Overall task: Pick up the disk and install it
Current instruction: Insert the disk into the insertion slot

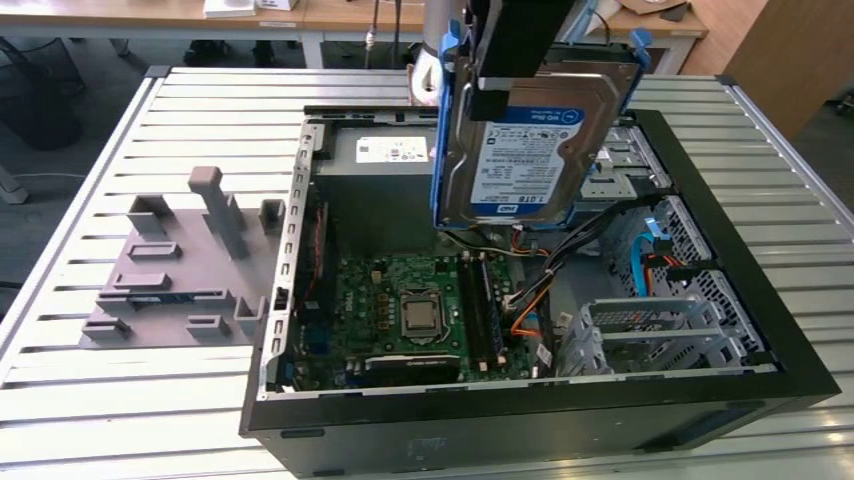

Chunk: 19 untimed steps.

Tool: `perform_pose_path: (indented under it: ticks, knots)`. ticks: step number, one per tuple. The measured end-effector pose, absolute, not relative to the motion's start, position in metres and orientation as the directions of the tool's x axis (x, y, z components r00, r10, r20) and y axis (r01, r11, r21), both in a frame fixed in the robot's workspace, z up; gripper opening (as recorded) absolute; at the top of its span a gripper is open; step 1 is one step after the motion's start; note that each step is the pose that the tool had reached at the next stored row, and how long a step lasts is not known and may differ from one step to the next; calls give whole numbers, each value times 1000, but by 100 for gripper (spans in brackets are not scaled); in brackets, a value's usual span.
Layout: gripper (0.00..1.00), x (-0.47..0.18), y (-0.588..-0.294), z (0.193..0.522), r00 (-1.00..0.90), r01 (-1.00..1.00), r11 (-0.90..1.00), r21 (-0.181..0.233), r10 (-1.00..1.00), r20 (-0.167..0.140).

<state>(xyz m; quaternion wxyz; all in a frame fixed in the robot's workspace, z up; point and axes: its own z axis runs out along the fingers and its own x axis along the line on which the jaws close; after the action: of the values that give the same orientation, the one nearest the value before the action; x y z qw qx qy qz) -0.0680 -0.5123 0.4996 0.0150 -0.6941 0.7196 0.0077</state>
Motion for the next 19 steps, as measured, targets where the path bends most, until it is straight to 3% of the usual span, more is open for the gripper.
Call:
perform_pose_path:
  ticks: [19]
  knots:
    - [36, -68, -517, 499, -36, -999, 36, -10, -999, -31]
